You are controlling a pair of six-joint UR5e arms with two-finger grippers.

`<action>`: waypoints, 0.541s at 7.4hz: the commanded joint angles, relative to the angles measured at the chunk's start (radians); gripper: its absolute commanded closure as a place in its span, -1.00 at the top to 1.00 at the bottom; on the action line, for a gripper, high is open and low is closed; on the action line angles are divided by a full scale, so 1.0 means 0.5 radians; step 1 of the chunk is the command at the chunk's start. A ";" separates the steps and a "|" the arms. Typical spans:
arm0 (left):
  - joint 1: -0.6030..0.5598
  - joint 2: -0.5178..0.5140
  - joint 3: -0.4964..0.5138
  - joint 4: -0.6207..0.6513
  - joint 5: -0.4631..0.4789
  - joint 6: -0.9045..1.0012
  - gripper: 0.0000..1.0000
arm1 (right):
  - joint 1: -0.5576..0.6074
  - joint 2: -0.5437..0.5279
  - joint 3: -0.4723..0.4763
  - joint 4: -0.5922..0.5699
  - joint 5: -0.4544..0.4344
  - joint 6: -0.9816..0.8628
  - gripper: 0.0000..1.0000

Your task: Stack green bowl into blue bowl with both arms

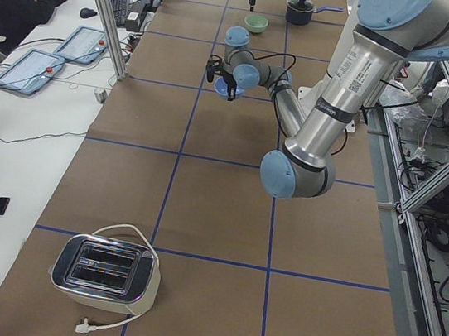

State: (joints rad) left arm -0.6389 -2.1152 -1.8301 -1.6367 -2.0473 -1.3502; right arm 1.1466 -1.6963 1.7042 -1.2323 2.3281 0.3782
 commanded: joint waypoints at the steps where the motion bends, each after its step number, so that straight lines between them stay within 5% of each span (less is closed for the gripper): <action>1: 0.060 -0.102 0.089 0.009 0.051 -0.061 -1.00 | -0.178 0.033 -0.015 0.166 -0.115 0.313 1.00; 4: 0.063 -0.096 0.095 0.009 0.054 -0.061 -1.00 | -0.207 -0.046 -0.074 0.387 -0.119 0.333 1.00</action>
State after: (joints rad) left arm -0.6088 -2.1632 -1.7839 -1.6328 -2.0209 -1.3800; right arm 1.0471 -1.6955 1.6732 -1.0850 2.2711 0.5407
